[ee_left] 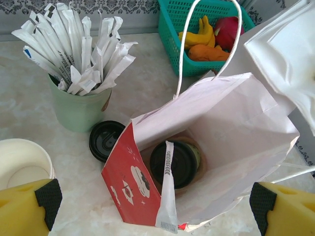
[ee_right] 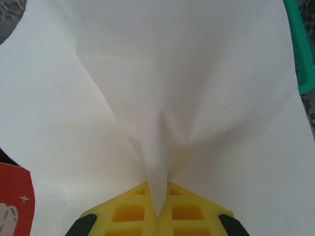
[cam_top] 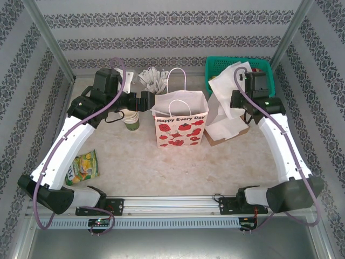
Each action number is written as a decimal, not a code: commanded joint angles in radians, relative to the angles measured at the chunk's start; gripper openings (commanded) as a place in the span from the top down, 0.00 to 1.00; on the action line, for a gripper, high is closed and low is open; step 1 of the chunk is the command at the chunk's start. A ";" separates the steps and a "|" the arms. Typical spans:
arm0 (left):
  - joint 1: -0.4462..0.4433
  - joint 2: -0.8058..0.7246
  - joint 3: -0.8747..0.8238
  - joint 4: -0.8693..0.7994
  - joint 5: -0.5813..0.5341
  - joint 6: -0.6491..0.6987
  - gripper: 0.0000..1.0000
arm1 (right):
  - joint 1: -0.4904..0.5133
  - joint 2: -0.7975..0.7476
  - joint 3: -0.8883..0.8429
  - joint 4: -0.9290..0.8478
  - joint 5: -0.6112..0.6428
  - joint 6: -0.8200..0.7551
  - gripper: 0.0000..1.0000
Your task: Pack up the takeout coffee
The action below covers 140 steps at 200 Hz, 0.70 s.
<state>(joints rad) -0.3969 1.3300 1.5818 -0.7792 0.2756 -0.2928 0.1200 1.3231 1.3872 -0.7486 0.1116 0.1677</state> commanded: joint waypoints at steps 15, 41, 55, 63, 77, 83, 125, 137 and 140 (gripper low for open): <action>0.006 0.005 -0.003 0.036 -0.003 -0.005 0.00 | -0.014 0.079 -0.058 -0.064 0.024 0.012 1.00; 0.005 0.010 -0.005 0.035 0.007 -0.001 0.00 | -0.021 0.128 -0.097 -0.067 -0.017 0.025 0.95; 0.006 0.013 -0.006 0.037 0.011 -0.003 0.00 | -0.026 0.175 -0.111 -0.073 -0.056 0.033 0.93; 0.006 0.015 -0.007 0.039 0.013 -0.005 0.00 | -0.028 0.208 -0.109 -0.085 -0.072 0.035 0.92; 0.006 0.018 -0.009 0.040 0.019 -0.006 0.00 | -0.028 0.263 -0.096 -0.114 -0.065 0.040 0.84; 0.005 0.018 -0.008 0.039 0.020 -0.006 0.00 | -0.028 0.280 -0.087 -0.126 -0.055 0.042 0.78; 0.005 0.018 -0.023 0.037 0.012 -0.006 0.00 | -0.026 0.252 -0.093 -0.127 -0.099 0.020 0.39; 0.006 0.020 -0.028 0.042 0.012 -0.009 0.00 | -0.023 0.266 -0.090 -0.145 -0.076 0.010 0.38; 0.006 0.021 -0.031 0.042 0.010 -0.009 0.00 | -0.023 0.271 -0.090 -0.148 -0.067 0.008 0.37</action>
<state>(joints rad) -0.3969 1.3445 1.5669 -0.7704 0.2832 -0.2932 0.1001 1.6066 1.2930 -0.8558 0.0463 0.1989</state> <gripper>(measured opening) 0.994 0.616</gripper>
